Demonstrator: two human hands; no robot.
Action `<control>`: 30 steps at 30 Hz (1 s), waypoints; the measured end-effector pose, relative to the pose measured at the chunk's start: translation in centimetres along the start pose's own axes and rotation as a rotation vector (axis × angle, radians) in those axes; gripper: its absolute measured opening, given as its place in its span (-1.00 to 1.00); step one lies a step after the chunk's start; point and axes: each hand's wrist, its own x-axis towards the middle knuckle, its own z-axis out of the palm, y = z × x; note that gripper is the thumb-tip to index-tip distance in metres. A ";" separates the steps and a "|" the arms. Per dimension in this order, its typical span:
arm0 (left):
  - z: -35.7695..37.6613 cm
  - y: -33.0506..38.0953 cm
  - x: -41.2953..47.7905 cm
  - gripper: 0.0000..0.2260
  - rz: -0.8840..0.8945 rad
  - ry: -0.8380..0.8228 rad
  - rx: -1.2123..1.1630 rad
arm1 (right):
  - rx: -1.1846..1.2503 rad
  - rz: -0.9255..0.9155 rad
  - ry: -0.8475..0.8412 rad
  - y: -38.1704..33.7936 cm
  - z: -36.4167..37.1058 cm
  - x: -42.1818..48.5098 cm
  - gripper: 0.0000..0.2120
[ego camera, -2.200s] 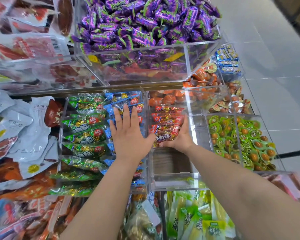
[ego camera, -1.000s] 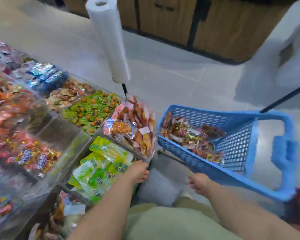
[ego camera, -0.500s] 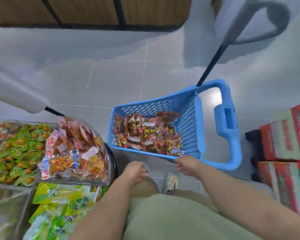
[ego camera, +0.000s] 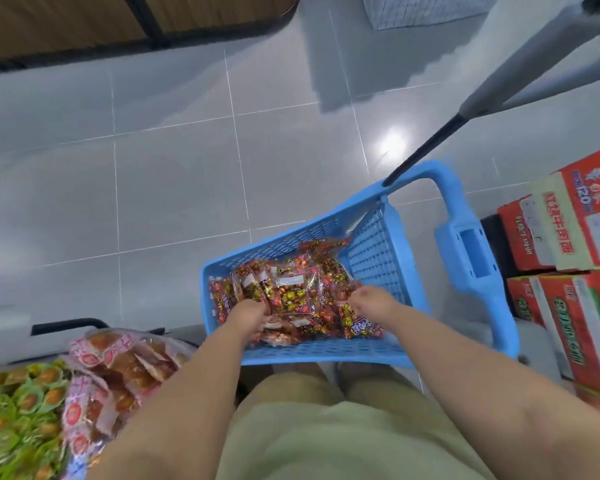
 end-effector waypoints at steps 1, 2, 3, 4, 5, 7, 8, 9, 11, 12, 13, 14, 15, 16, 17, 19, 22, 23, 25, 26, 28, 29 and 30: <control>-0.5 0.5 0.7 -0.79 0.020 0.017 0.037 | -0.037 -0.015 0.016 0.0 0.0 0.9 -0.78; -0.9 1.1 1.3 -0.77 0.034 0.024 0.063 | -0.088 -0.023 0.029 -0.1 0.0 1.7 -0.81; -1.0 1.5 1.8 -0.78 0.047 0.019 0.074 | -0.172 -0.040 0.034 -0.1 0.1 2.5 -0.83; -0.9 1.9 2.4 -0.82 0.046 0.004 0.046 | -0.319 -0.073 0.032 0.0 0.2 3.3 -0.81; -0.6 2.1 2.9 -0.85 0.037 -0.016 0.006 | -0.502 -0.105 0.028 0.2 0.4 4.3 -0.77; 0.3 2.1 3.7 -0.83 -0.016 -0.059 -0.062 | -0.844 -0.169 -0.003 0.2 1.0 5.8 -0.69; 0.8 1.8 4.1 -0.83 -0.039 -0.085 -0.075 | -0.963 -0.189 -0.033 0.4 1.4 6.7 -0.64; 1.4 1.2 4.5 -0.84 -0.060 -0.110 -0.085 | -1.054 -0.202 -0.067 0.7 2.0 7.6 -0.59; 2.6 0.0 5.2 -0.81 -0.109 -0.138 -0.094 | -1.173 -0.198 -0.114 1.4 2.7 9.1 -0.51; 3.0 -0.7 5.4 -0.78 -0.130 -0.142 -0.091 | -1.216 -0.173 -0.128 1.9 3.0 9.6 -0.46; 3.4 -1.4 5.6 -0.75 -0.145 -0.146 -0.085 | -1.258 -0.141 -0.142 2.4 3.3 10.1 -0.41; 3.7 -2.1 5.8 -0.71 -0.154 -0.153 -0.078 | -1.293 -0.107 -0.154 2.7 3.4 10.4 -0.37; 4.0 -2.8 5.9 -0.68 -0.158 -0.160 -0.077 | -1.319 -0.087 -0.161 2.9 3.5 10.8 -0.33; 4.2 -3.3 6.0 -0.65 -0.163 -0.157 -0.086 | -1.334 -0.074 -0.162 3.1 3.6 11.1 -0.31; 4.4 -3.8 6.1 -0.63 -0.171 -0.146 -0.099 | -1.342 -0.063 -0.162 3.1 3.7 11.4 -0.31; 4.6 -4.3 6.3 -0.65 -0.191 -0.119 -0.114 | -1.331 -0.038 -0.183 2.5 3.7 11.6 -0.43; 4.6 -4.3 6.3 -0.71 -0.211 -0.106 -0.113 | -1.243 -0.043 -0.198 1.0 3.1 11.3 -0.59; 4.5 -4.1 6.3 -0.71 -0.211 -0.107 -0.121 | -1.202 -0.059 -0.185 0.3 2.7 11.0 -0.59; 4.3 -3.8 6.2 -0.71 -0.194 -0.118 -0.173 | -1.120 -0.122 -0.127 -1.0 1.5 10.2 -0.60; 4.3 -3.5 6.1 -0.71 -0.183 -0.120 -0.218 | -1.066 -0.155 -0.087 -1.6 0.7 9.9 -0.63; 4.2 -2.6 5.7 -0.71 -0.159 -0.122 -0.333 | -0.880 -0.199 -0.020 -2.5 -0.9 9.3 -0.62; 4.2 -2.1 5.4 -0.71 -0.133 -0.140 -0.392 | -0.743 -0.204 -0.011 -2.8 -1.6 9.0 -0.56; 4.1 -1.6 5.1 -0.69 -0.090 -0.186 -0.449 | -0.572 -0.196 -0.023 -3.1 -1.9 8.8 -0.49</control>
